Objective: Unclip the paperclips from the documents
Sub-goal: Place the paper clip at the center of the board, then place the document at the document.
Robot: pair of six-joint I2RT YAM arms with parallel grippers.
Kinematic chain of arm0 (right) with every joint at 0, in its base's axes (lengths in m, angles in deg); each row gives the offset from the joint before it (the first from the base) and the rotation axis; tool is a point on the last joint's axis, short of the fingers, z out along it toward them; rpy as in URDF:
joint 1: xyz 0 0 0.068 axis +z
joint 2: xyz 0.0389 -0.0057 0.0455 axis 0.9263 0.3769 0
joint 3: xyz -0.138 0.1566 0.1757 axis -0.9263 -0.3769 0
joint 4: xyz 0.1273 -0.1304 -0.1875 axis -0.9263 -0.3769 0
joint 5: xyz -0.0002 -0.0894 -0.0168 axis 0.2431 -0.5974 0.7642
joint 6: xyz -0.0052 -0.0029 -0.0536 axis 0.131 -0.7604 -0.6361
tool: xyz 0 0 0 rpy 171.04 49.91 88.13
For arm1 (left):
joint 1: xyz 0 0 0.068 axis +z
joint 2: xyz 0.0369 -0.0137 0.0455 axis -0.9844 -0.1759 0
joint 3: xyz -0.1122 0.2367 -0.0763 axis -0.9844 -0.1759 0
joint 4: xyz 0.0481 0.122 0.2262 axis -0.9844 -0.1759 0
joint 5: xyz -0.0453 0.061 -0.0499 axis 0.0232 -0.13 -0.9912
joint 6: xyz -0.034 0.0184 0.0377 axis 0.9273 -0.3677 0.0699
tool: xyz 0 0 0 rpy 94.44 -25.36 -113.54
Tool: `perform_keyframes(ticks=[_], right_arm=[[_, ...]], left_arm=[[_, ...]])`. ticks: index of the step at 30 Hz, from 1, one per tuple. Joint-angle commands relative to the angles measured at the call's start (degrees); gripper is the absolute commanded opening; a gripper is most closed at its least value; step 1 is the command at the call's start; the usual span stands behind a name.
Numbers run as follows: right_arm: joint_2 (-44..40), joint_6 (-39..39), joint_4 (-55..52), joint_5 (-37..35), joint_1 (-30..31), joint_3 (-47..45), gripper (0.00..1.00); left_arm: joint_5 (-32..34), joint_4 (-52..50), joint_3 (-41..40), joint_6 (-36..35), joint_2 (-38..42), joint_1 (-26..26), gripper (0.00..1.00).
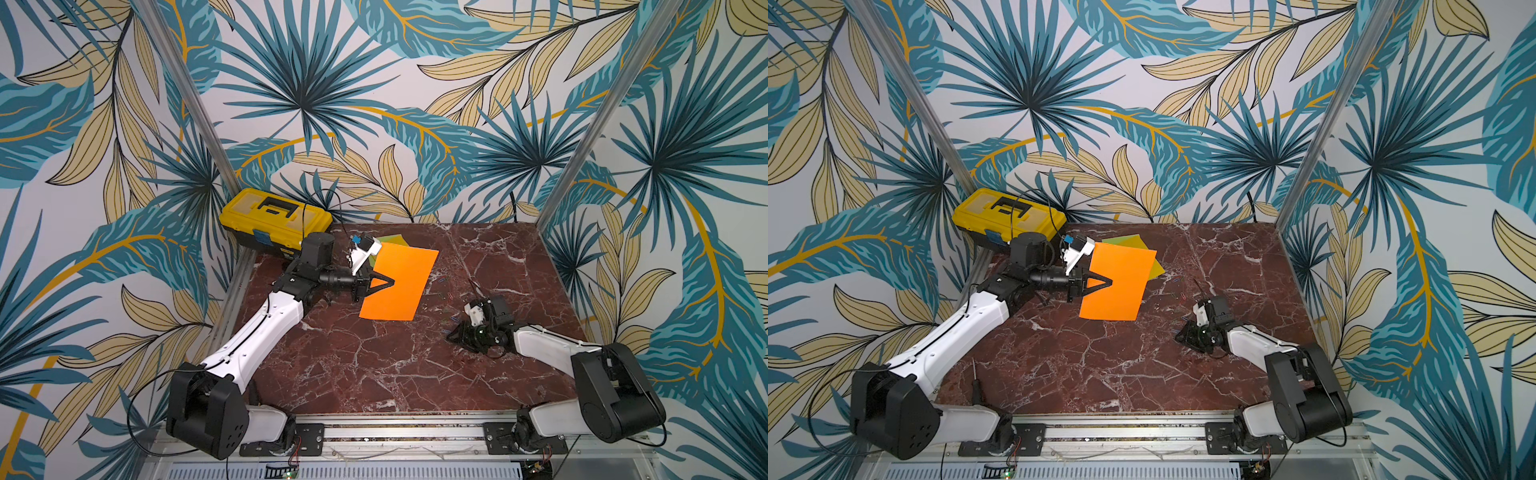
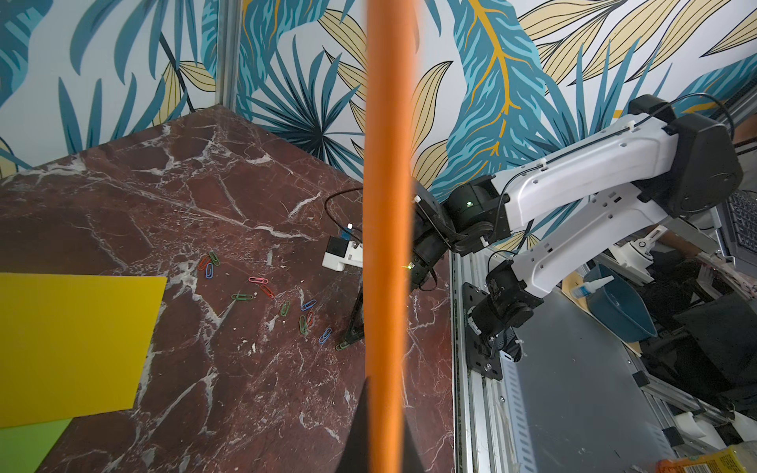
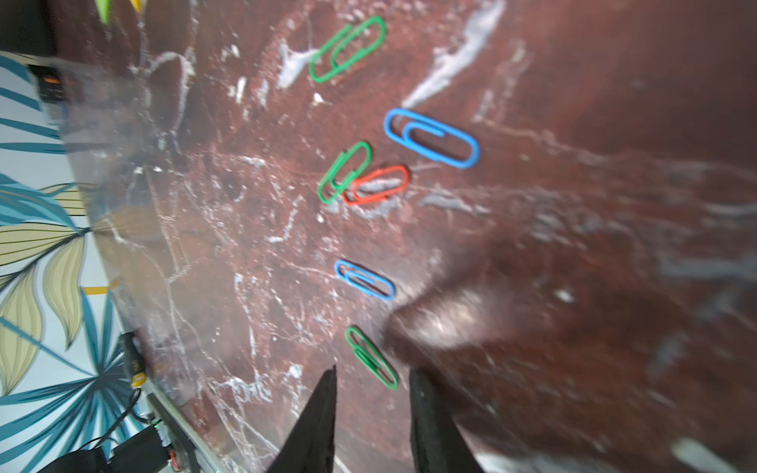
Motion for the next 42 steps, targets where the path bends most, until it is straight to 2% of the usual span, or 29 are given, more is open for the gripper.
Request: perform_keyframes(ticks=[1,7,16,22,28,34,42], right_arm=[[-2.19,-2.17,-7.58,-4.16,0.39,1.14,0.34],[-5.04,-2.48,-8.68,-4.54,0.34,1.42,0.35],[-10.43,-5.05,-13.21,-4.10,0.40,5.20,0.37],[-13.01,-6.03,-15.14,-2.48,0.40,7.60,0.48],[-15.56,-6.15,-15.41,-0.93,0.39,8.36,0.64],[-16.65,-6.78,-16.19,-0.84,0.45,8.64,0.68],[-17.35,-6.94,-16.60,-0.58,0.39,8.57,0.69]], left_arm=[[0.39,0.53,-0.49,-0.06,-0.22,0.42,0.00],[2.02,0.52,0.02,0.63,-1.42,0.29,0.00],[13.33,0.67,3.94,5.61,-7.23,0.27,0.00],[16.30,0.70,8.87,8.64,-14.80,0.20,0.00],[17.71,0.71,13.90,11.33,-22.98,0.80,0.00],[17.05,0.70,19.65,13.67,-31.64,1.84,0.00],[22.45,-5.19,30.03,13.63,-42.96,3.05,0.00]])
